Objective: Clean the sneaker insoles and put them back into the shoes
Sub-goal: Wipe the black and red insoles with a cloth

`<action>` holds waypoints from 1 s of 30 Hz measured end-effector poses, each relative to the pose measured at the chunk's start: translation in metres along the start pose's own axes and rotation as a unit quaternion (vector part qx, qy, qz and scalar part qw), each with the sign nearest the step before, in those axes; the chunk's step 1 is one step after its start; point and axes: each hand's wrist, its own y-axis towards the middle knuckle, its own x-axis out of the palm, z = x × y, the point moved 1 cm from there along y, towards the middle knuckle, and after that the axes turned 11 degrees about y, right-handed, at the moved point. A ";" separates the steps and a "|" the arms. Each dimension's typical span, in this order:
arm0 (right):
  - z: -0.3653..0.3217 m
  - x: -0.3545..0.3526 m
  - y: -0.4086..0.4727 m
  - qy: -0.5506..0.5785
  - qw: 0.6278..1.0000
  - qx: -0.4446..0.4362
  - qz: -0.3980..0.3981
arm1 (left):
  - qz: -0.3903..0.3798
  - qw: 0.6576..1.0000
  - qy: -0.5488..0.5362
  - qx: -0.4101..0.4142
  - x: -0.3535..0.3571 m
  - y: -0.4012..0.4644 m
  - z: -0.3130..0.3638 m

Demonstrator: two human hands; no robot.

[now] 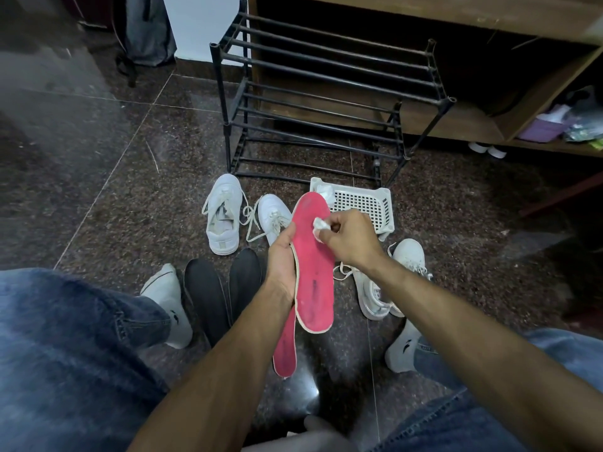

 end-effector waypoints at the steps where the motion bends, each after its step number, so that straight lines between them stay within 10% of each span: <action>1: 0.000 0.003 0.002 0.005 1.000 0.007 -0.017 | -0.001 1.000 -0.005 0.005 0.000 0.000 0.002; 9: 0.011 0.025 -0.082 0.089 0.972 -0.050 -0.211 | 0.058 0.997 -0.035 0.023 -0.009 0.005 0.012; 16: 0.012 0.026 -0.066 0.233 0.971 0.031 -0.044 | 0.004 0.994 -0.094 0.054 -0.003 0.010 0.036; 22: -0.003 0.027 -0.042 0.151 0.988 -0.011 0.022 | -0.075 0.997 -0.019 -0.012 0.001 -0.006 0.012; 30: -0.014 0.019 -0.047 -0.083 0.981 -0.123 -0.122 | -0.097 0.995 -0.018 -0.030 -0.007 0.001 -0.001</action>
